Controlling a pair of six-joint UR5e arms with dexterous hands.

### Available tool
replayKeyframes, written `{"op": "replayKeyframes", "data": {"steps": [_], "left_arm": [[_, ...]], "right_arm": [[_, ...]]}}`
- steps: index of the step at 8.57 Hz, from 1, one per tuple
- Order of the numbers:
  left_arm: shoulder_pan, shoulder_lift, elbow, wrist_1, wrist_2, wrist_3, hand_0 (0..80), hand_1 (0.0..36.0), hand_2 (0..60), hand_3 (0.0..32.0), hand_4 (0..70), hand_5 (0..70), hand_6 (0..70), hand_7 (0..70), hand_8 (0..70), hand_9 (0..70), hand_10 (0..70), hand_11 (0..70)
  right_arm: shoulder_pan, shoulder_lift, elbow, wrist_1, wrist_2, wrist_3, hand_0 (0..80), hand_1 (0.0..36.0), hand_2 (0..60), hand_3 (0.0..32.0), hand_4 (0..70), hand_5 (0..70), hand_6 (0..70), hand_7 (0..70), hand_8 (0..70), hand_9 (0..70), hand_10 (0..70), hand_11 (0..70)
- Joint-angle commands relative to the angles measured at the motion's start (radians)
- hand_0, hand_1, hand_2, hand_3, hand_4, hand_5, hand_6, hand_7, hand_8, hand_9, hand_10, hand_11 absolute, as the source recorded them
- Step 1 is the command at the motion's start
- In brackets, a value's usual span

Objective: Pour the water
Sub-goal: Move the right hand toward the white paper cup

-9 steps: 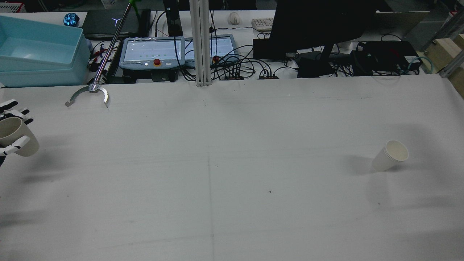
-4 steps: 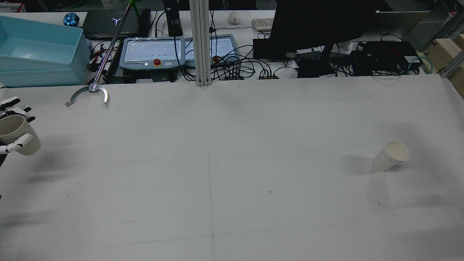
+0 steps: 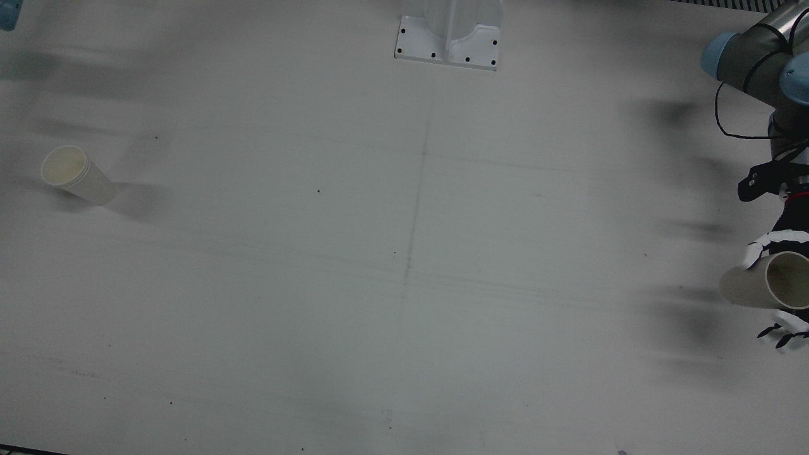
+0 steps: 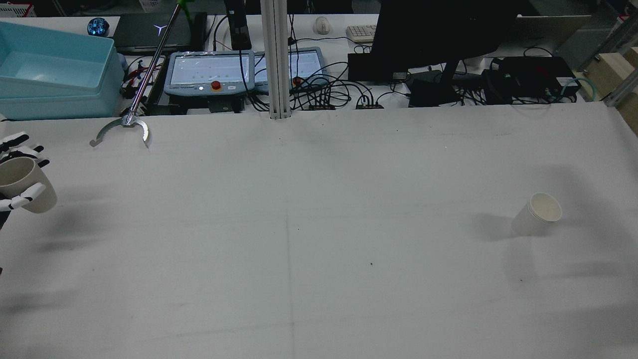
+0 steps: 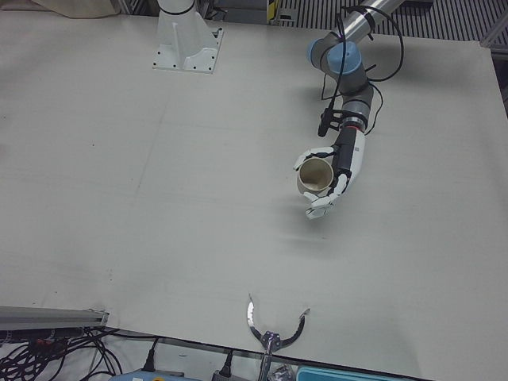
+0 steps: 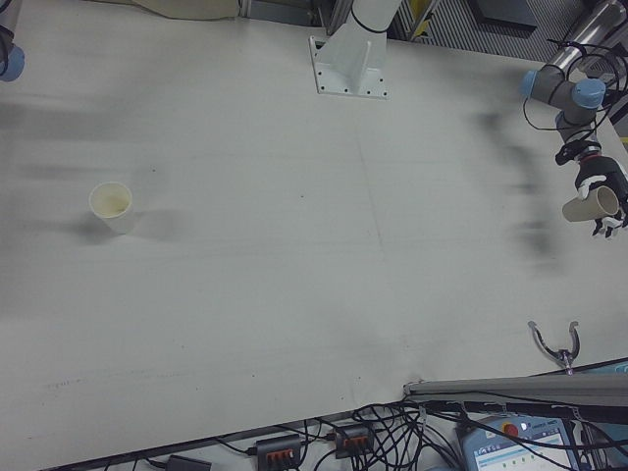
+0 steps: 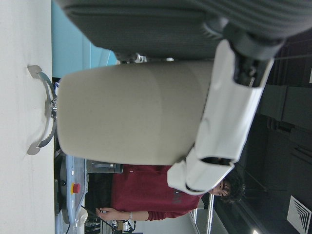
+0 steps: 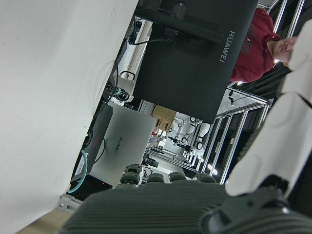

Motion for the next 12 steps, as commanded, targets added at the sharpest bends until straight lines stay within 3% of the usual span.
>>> {"op": "replayKeyframes", "data": {"steps": [1,3,4,5,6,9,12], "left_arm": [[0.002,0.000,-0.011,0.006,0.000,0.003,80.0,36.0,60.0,0.0,14.5,22.5,21.6,46.5,13.6,23.0,14.3,25.9],[0.004,0.002,-0.011,0.004,-0.002,0.006,80.0,36.0,60.0,0.0,13.9,21.7,21.3,45.9,13.5,22.8,14.8,26.6],[-0.003,0.000,-0.013,0.010,0.000,0.002,80.0,36.0,60.0,0.0,13.4,20.9,20.8,44.9,13.3,22.5,15.0,26.8],[0.000,0.000,-0.017,0.032,0.002,-0.001,80.0,36.0,60.0,0.0,13.6,21.0,20.8,45.0,13.4,22.7,14.9,26.7],[-0.004,0.000,-0.020,0.032,0.002,-0.003,80.0,36.0,60.0,0.0,14.4,22.3,21.5,45.9,13.6,22.9,14.8,26.5],[-0.010,0.000,-0.025,0.032,0.002,-0.015,80.0,36.0,60.0,0.0,14.8,22.9,21.9,46.2,13.8,23.2,14.7,26.5],[-0.010,0.002,-0.025,0.032,0.000,-0.015,80.0,36.0,60.0,0.0,14.7,22.7,21.5,45.7,13.6,22.9,14.5,26.2]], "right_arm": [[-0.055,0.004,-0.009,0.010,0.000,0.097,42.7,11.0,7.1,0.0,0.0,0.0,0.0,0.0,0.0,0.0,3.7,6.9],[-0.162,0.119,-0.001,-0.050,0.051,0.140,41.5,10.1,8.6,0.0,0.0,0.0,0.7,0.0,0.0,0.0,3.1,5.8],[-0.193,0.131,0.004,-0.060,0.103,0.105,41.6,10.0,9.7,0.0,0.0,1.9,3.0,0.0,0.0,0.0,2.2,4.3],[-0.216,0.128,0.001,-0.059,0.111,0.050,42.0,10.0,8.3,0.0,0.0,0.7,2.1,0.0,0.0,0.0,1.8,3.8],[-0.237,0.087,0.007,-0.046,0.105,0.047,43.6,10.6,6.6,0.0,0.0,0.0,0.5,0.0,0.0,0.0,1.4,3.5],[-0.250,-0.101,0.198,-0.023,0.083,0.030,41.7,10.4,6.8,0.0,0.0,0.0,0.0,0.0,0.0,0.0,0.8,2.7],[-0.248,-0.157,0.295,-0.037,0.080,-0.196,46.7,14.5,5.6,0.0,0.0,0.0,0.0,0.0,0.0,0.0,0.0,0.6]]}}
